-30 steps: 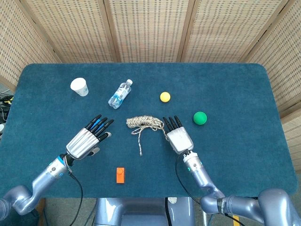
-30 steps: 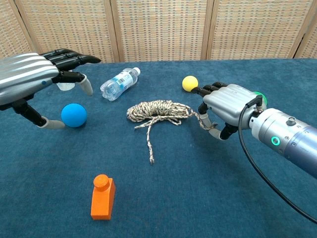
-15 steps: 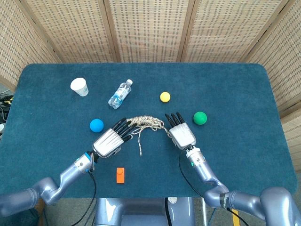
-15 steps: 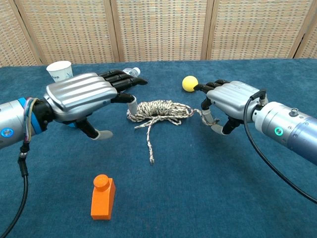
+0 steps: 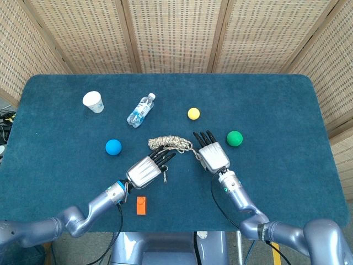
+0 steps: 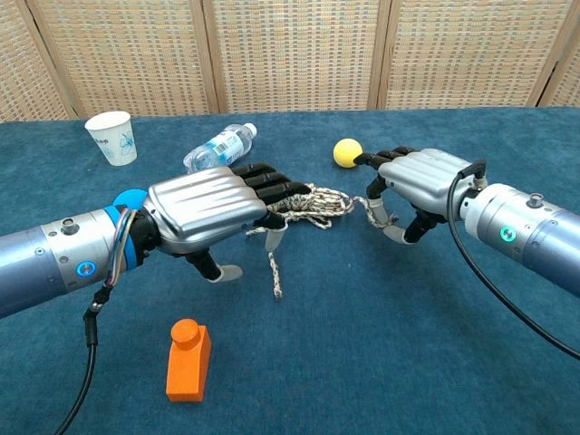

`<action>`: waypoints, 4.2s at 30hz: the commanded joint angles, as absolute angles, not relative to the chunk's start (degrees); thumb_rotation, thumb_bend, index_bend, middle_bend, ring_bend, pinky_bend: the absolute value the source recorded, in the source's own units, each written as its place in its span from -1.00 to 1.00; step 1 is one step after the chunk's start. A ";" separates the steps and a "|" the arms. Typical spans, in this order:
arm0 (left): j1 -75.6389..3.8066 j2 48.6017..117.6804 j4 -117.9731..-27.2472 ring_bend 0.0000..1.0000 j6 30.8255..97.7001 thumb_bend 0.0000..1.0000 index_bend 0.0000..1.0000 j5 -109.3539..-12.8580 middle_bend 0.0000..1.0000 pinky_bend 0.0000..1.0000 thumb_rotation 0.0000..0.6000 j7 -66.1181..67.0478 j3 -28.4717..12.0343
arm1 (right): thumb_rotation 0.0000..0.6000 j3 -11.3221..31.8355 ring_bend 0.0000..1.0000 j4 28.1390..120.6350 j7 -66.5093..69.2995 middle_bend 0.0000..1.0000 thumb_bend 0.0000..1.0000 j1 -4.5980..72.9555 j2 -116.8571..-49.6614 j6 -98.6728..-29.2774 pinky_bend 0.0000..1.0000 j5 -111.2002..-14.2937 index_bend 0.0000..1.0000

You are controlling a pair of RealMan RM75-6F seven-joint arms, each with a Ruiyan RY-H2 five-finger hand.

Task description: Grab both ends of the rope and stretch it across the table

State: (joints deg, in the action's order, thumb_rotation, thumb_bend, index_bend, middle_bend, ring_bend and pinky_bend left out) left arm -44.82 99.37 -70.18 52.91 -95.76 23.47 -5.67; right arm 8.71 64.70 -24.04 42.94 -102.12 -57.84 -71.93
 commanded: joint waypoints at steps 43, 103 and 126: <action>-49.52 108.23 -61.92 -1.00 50.77 -0.23 0.09 -90.59 -1.00 -1.00 1.00 25.54 -2.78 | 1.00 9.26 -1.00 61.22 -19.49 -1.00 0.07 42.33 -102.64 -55.98 -1.00 -73.62 0.38; -34.99 79.88 -65.15 -1.00 70.14 0.10 0.31 -88.94 -1.00 -1.00 1.00 0.28 0.17 | 1.00 9.74 -1.00 69.83 -26.68 -1.00 0.07 37.17 -92.92 -63.55 -1.00 -72.69 0.42; -31.20 82.47 -51.91 -1.00 70.78 0.11 0.31 -89.94 -1.00 -1.00 1.00 -9.89 1.31 | 1.00 6.79 -1.00 68.56 -23.86 -1.00 0.06 31.20 -85.89 -65.54 -1.00 -73.69 0.39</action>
